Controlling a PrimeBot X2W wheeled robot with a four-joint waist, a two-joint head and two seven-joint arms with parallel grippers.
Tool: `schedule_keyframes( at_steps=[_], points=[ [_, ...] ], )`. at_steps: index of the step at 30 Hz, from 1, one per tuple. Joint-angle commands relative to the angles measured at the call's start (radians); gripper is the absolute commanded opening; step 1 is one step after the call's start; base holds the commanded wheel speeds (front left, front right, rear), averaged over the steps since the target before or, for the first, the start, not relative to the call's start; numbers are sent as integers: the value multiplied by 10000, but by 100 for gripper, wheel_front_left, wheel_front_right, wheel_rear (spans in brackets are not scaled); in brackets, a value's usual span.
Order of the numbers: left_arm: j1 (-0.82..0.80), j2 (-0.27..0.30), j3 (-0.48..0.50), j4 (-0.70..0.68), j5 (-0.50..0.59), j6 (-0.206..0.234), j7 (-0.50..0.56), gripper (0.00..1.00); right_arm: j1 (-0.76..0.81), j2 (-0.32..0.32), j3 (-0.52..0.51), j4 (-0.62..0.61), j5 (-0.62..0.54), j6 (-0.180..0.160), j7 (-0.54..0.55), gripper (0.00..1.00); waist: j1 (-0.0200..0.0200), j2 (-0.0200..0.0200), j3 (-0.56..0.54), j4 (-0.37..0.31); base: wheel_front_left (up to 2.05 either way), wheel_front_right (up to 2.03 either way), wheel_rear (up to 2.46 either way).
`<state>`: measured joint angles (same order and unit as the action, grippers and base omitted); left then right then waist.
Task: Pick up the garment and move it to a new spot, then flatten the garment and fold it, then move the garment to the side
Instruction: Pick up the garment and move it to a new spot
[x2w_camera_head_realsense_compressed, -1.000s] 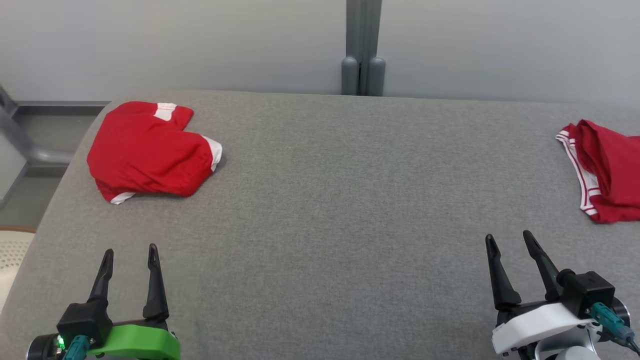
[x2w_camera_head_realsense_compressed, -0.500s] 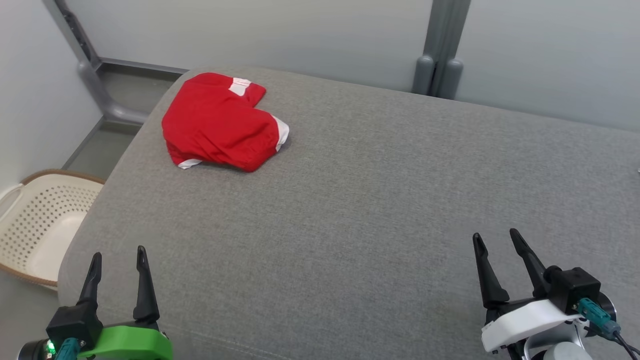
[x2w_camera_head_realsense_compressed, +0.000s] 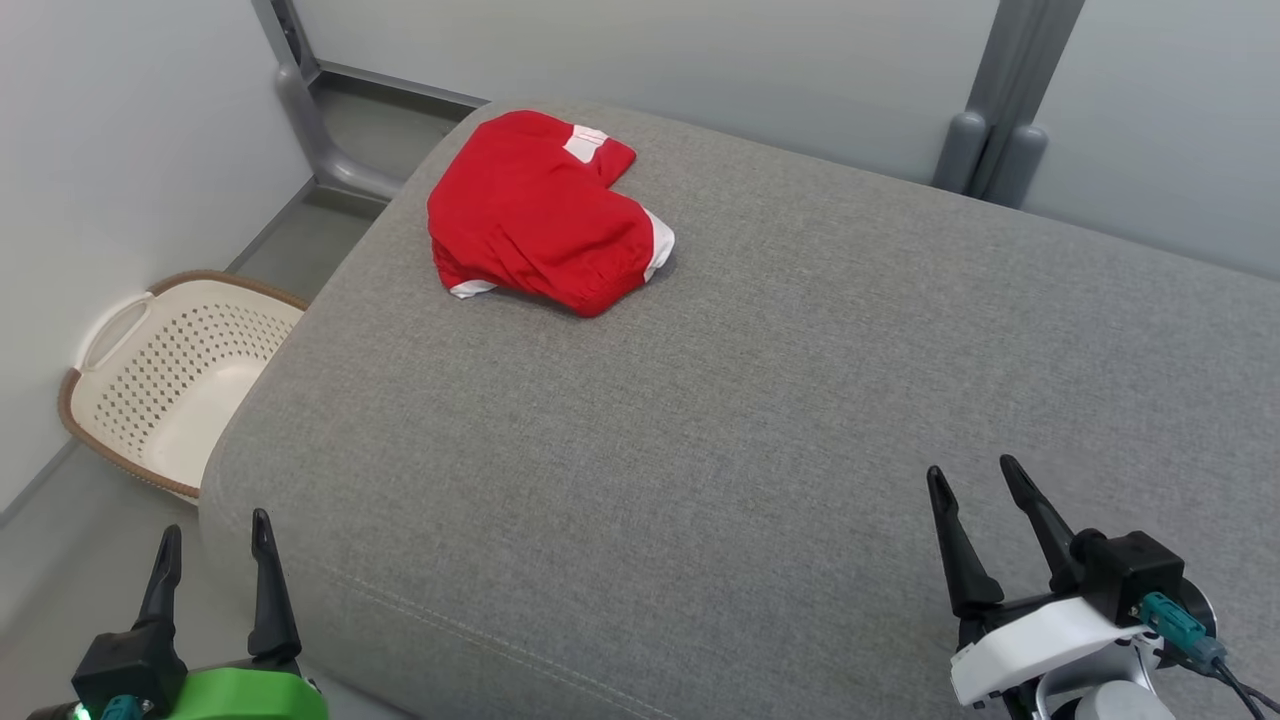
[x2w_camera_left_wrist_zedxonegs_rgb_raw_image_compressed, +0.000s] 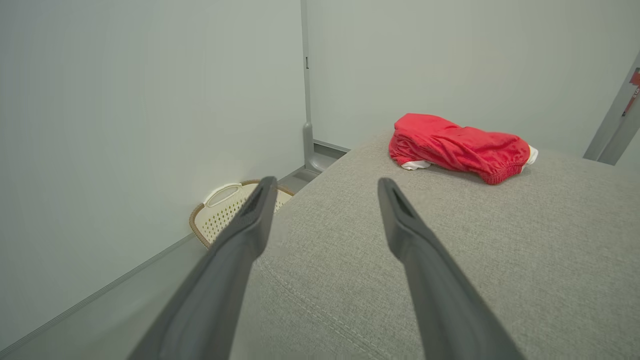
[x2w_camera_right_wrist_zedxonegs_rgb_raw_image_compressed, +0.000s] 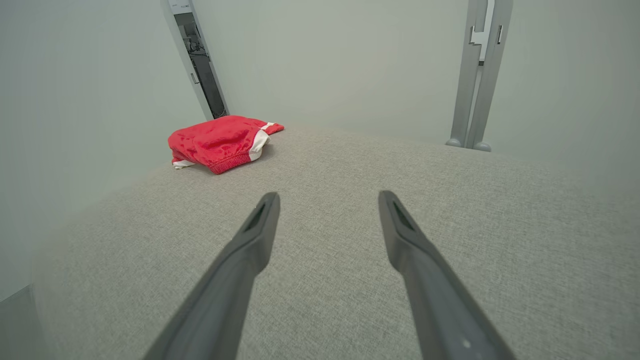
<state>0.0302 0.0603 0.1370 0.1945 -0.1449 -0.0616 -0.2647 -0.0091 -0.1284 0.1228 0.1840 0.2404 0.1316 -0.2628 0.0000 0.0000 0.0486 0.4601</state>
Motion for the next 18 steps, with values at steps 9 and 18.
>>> schedule_keyframes(
  at_steps=[9, 18],
  points=[
    [-11, -2, 36, 9, -150, 80, 10, 100, -194, -199, 77, -30, 33, -19, -26, 100, 0, 0, 174, -45, 0, 0, 0],
    [-1446, 142, 55, 46, -159, -22, 10, 100, -578, -579, -287, -258, -228, -19, -20, 100, 0, 0, 998, -803, 0, 0, 0]
  ],
)
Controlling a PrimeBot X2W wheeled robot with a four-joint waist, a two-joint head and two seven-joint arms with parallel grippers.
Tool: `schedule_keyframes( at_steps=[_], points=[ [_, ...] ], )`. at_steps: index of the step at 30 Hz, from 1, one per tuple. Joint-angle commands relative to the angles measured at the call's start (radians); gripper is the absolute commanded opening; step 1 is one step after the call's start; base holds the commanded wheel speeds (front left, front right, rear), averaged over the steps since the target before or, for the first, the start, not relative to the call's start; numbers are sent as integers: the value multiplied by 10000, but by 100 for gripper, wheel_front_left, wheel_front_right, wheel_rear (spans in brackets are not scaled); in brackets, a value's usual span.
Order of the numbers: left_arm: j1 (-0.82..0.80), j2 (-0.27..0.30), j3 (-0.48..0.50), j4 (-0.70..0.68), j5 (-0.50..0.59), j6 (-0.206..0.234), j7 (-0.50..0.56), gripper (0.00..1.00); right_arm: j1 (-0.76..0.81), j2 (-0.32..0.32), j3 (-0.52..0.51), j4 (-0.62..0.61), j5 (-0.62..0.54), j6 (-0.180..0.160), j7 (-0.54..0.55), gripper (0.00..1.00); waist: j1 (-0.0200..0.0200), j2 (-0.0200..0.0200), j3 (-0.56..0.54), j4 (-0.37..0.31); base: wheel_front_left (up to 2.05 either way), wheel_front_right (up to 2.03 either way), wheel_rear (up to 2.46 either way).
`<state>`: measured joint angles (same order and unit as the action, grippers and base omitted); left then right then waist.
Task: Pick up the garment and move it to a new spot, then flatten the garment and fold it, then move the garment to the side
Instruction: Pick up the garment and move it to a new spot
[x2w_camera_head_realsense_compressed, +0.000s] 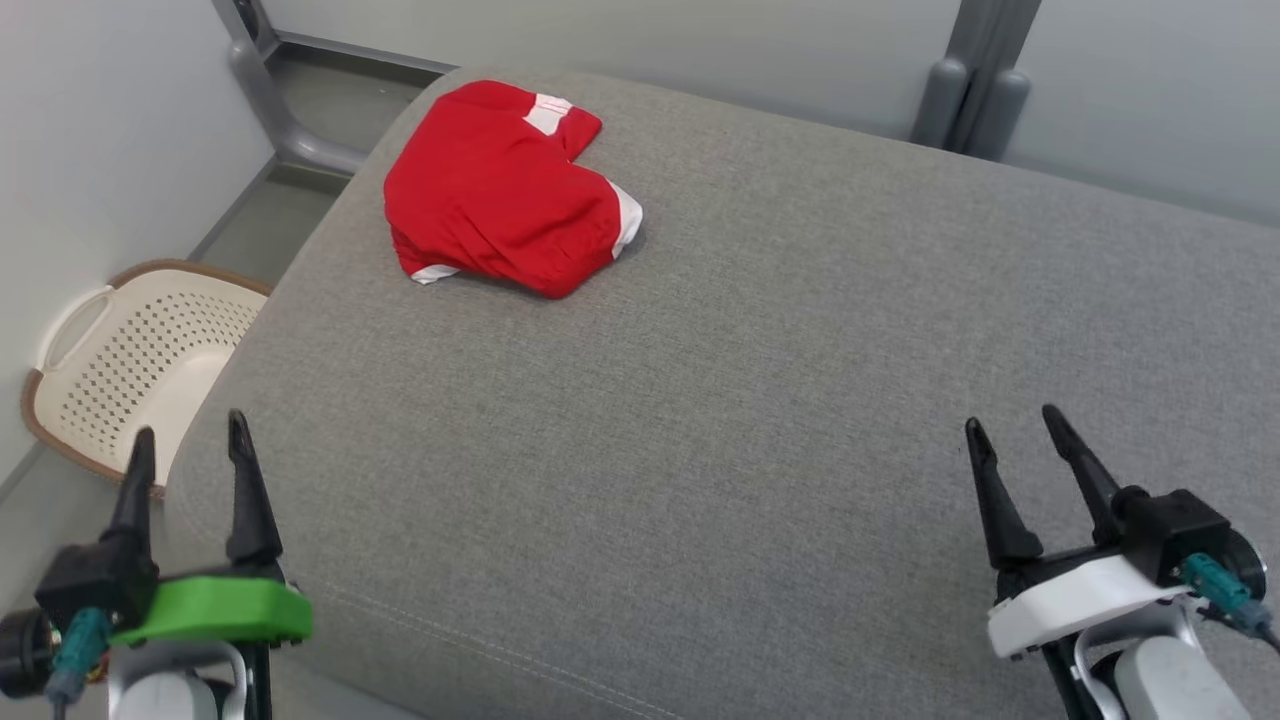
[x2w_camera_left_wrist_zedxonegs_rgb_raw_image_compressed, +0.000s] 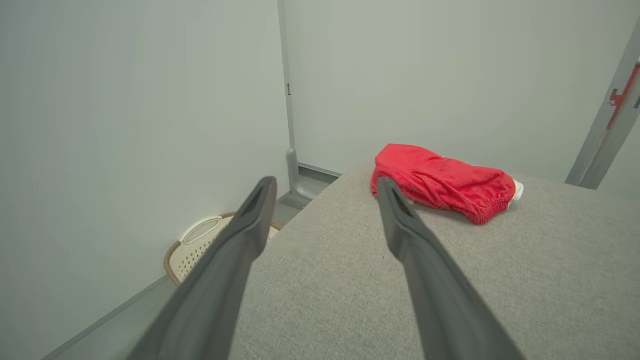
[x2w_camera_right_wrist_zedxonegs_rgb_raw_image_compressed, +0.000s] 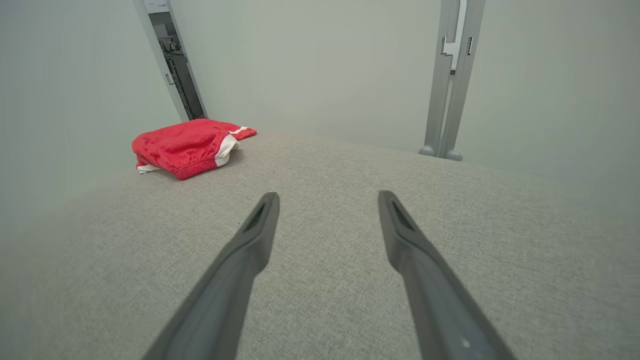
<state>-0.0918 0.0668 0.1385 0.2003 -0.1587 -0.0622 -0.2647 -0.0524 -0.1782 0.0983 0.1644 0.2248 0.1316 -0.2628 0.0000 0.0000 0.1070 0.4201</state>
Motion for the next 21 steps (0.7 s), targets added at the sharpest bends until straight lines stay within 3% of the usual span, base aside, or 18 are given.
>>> schedule_keyframes(
  at_steps=[1, 6, 13, 21],
  points=[
    [-532, 105, 69, -6, -51, -34, 10, 100, -229, -172, -117, -124, -120, -19, 1, 100, 0, 0, 612, -576, 0, 0, 0],
    [-2243, 362, 164, 145, -196, -97, 10, 100, -616, -593, -627, -502, -196, -19, 123, 100, 0, 0, 1642, -1435, 0, 0, 0],
    [-4980, 1140, 345, 844, -319, -141, 47, 100, -995, -1131, -1420, -1194, -238, -19, 177, 100, 0, 0, 3235, -2869, 0, 0, 0],
    [-7204, 2099, 470, 2342, -427, -205, 404, 100, -854, -1141, -2324, -1973, -270, -19, 101, 100, 0, 0, 4354, -4085, 0, 0, 0]
  ],
)
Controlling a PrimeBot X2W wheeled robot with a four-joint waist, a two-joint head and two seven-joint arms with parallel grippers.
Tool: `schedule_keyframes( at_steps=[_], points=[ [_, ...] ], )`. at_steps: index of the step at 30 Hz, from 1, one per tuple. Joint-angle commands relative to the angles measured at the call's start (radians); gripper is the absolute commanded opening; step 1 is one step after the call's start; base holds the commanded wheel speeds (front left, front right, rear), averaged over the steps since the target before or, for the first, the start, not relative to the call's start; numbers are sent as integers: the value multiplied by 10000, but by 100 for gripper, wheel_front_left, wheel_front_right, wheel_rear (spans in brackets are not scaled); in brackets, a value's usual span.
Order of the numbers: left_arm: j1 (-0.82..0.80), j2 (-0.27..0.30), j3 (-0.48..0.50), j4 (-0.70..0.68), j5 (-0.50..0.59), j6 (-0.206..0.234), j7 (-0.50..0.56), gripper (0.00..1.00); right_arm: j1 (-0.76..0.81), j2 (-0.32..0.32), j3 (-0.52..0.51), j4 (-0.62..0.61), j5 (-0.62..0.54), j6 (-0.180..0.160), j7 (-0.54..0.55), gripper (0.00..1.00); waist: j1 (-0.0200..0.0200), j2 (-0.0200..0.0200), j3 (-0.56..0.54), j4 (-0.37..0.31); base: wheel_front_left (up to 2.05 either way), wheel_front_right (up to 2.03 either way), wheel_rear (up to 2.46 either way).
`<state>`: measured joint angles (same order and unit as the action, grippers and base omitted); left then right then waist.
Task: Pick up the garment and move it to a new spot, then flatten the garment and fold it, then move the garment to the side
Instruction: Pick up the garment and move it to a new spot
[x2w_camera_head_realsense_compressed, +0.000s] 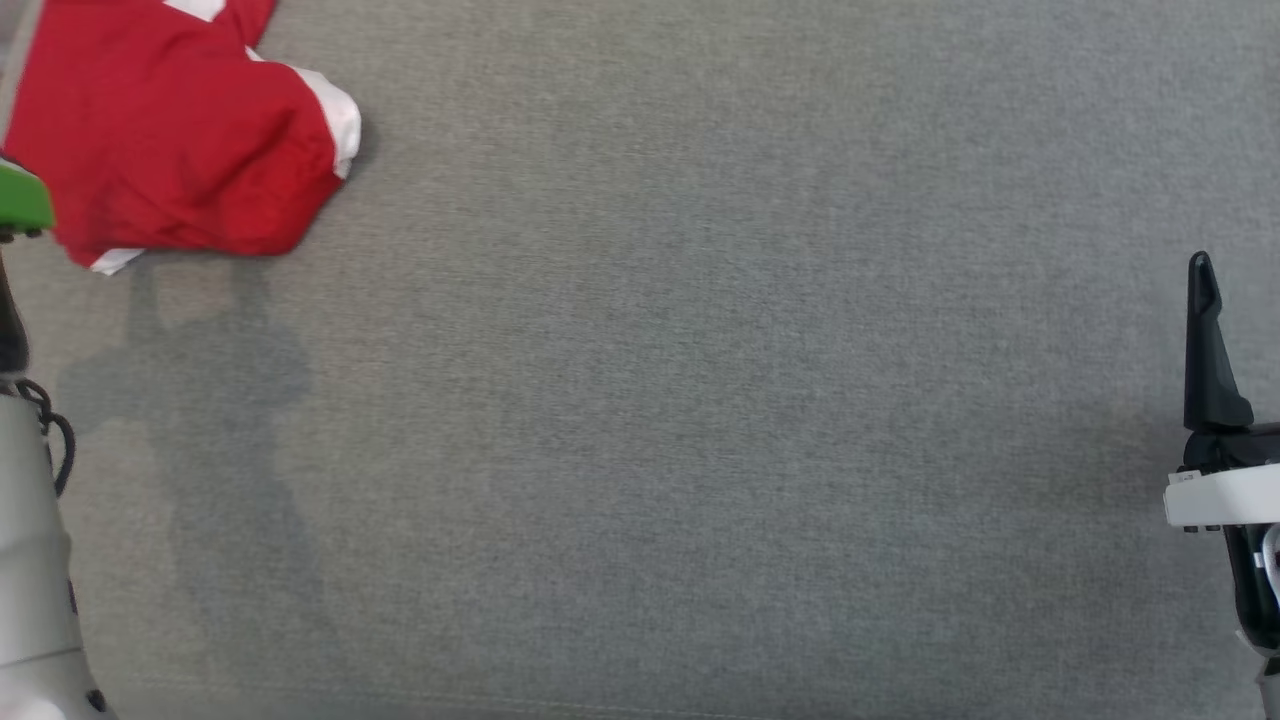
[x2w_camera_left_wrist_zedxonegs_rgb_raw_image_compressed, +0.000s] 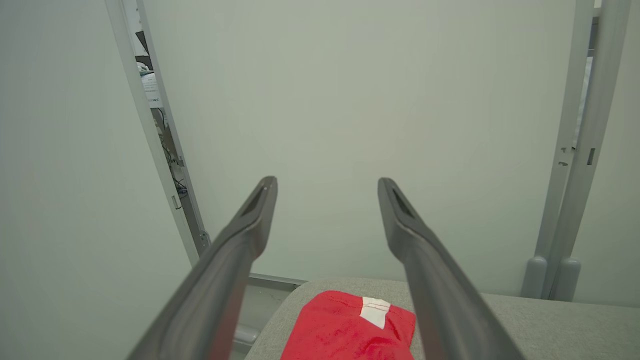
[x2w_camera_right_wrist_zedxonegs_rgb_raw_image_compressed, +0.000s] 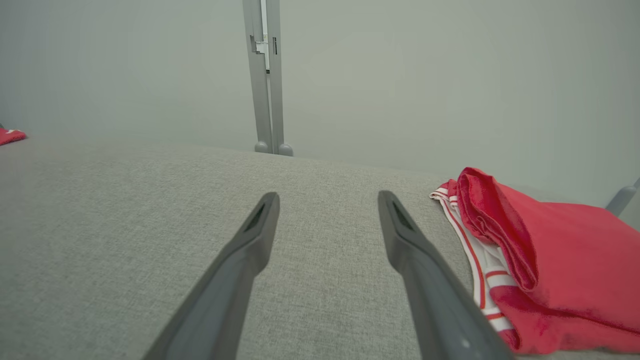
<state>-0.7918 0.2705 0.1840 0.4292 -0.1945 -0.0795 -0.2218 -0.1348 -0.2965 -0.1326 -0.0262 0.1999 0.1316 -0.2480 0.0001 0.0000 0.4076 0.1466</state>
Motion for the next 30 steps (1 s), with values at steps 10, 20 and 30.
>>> schedule_keyframes(
  at_steps=[10, 20, 30],
  points=[
    [-1597, 754, -139, 2772, -392, -257, 1225, 100, -113, 158, -248, -494, -85, -19, -100, 100, -1, 0, 2068, -1872, 0, 0, 0],
    [-1933, 1188, -316, 5220, -1003, -430, 3764, 100, -162, 166, -202, -415, -148, -19, -119, 100, -1, 0, 1947, -1875, 0, 0, 0],
    [-2053, 1208, -450, 5789, -1296, -420, 3979, 0, -187, 146, -16, -264, -178, -19, -69, 100, -1, 0, 1609, -1905, 0, 0, 0]
  ],
)
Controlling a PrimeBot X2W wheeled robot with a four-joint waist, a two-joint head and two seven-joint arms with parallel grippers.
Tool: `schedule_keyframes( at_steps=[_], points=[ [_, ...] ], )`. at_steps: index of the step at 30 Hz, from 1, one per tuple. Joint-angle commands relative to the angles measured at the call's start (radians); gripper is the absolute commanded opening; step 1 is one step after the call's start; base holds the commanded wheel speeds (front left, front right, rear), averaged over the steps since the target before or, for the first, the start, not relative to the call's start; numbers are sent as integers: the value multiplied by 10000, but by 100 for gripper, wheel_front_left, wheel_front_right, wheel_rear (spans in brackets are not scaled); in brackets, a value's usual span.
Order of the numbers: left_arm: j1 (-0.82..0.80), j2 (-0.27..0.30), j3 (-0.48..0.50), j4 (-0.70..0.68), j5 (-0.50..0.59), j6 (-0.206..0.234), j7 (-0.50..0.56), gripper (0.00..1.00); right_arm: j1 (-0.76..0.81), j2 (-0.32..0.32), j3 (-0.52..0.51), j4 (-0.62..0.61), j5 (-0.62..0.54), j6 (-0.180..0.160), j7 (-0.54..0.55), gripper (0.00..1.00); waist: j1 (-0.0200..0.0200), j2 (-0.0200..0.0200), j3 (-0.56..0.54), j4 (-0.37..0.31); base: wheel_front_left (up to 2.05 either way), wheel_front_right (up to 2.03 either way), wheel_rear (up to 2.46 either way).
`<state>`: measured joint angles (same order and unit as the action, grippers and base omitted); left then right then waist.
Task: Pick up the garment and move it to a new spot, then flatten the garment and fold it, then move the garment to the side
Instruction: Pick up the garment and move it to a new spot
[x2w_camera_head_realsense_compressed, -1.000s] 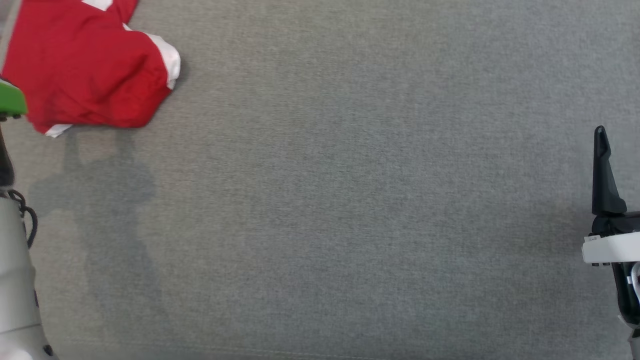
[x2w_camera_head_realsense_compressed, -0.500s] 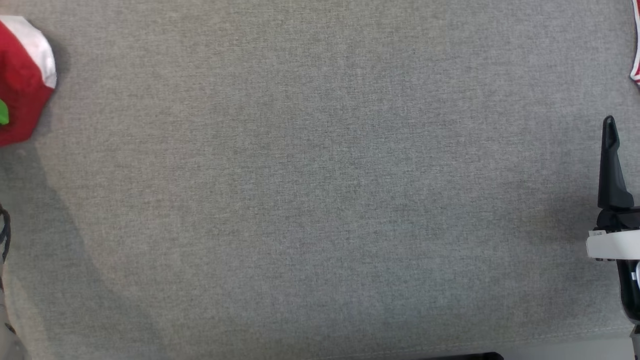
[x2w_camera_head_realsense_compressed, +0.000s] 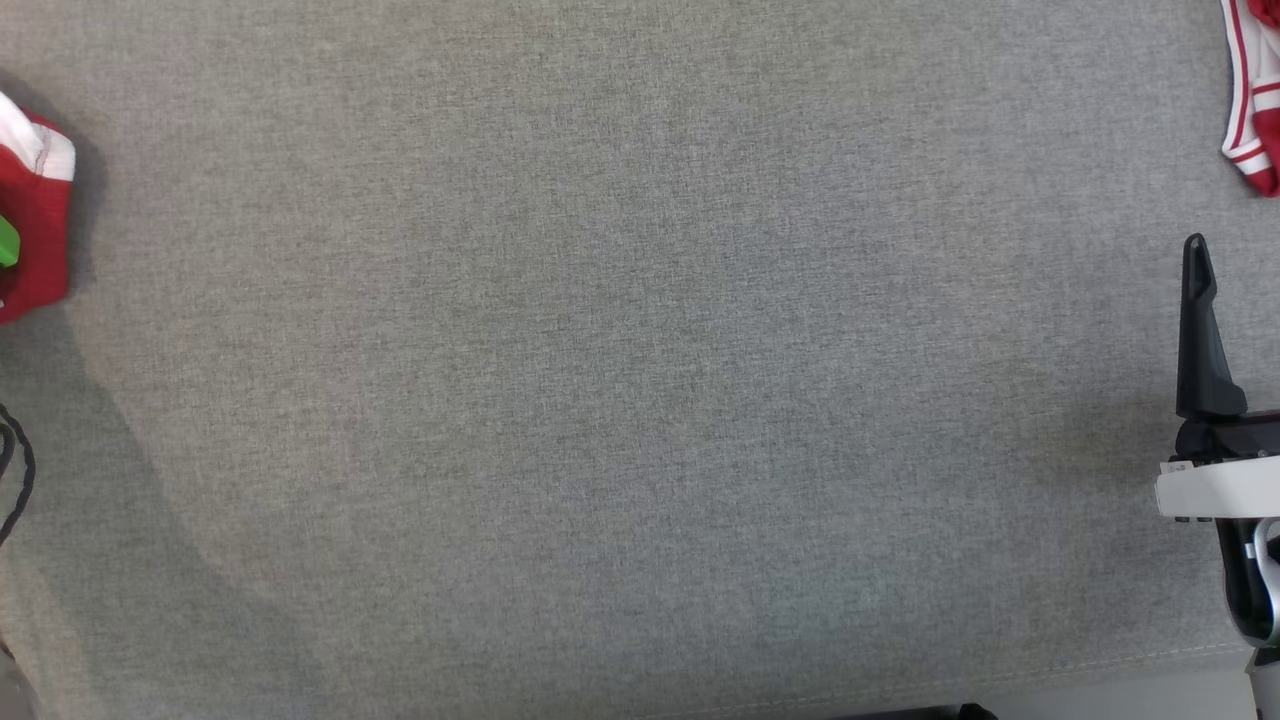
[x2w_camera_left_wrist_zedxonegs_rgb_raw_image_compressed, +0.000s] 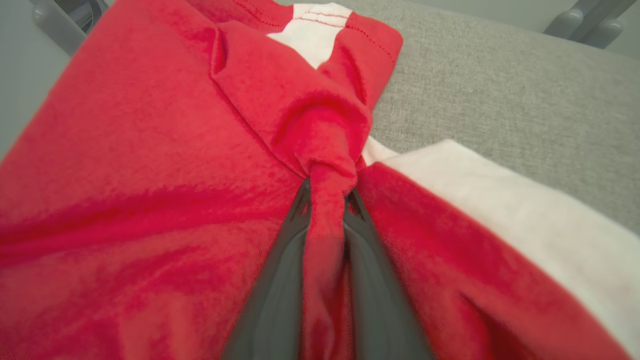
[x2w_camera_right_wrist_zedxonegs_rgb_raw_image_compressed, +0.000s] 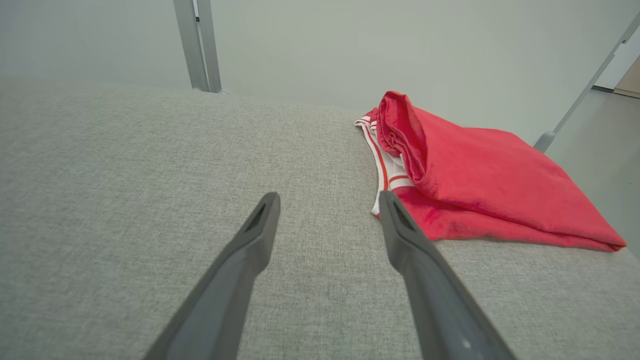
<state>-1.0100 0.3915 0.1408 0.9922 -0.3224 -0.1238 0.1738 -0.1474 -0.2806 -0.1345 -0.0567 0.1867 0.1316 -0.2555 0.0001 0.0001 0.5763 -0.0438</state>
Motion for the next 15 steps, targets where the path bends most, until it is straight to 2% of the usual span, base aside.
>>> schedule_keyframes(
  at_steps=[1, 10, 15],
  points=[
    [115, -2, -49, 145, 18, 31, -84, 0, -44, -13, 6, 59, -48, -19, 12, 100, -1, -1, -129, 3, 0, 0, 0],
    [-139, -89, -426, -372, 306, 27, -1722, 0, -80, 236, 283, 489, 34, -19, -39, 100, -1, -1, -1147, 85, 0, 0, 0],
    [-282, -184, -688, -985, 260, -31, -2249, 0, -58, 476, 482, 841, 29, -19, -76, 100, -1, -1, -1836, -36, 0, 0, 0]
  ],
)
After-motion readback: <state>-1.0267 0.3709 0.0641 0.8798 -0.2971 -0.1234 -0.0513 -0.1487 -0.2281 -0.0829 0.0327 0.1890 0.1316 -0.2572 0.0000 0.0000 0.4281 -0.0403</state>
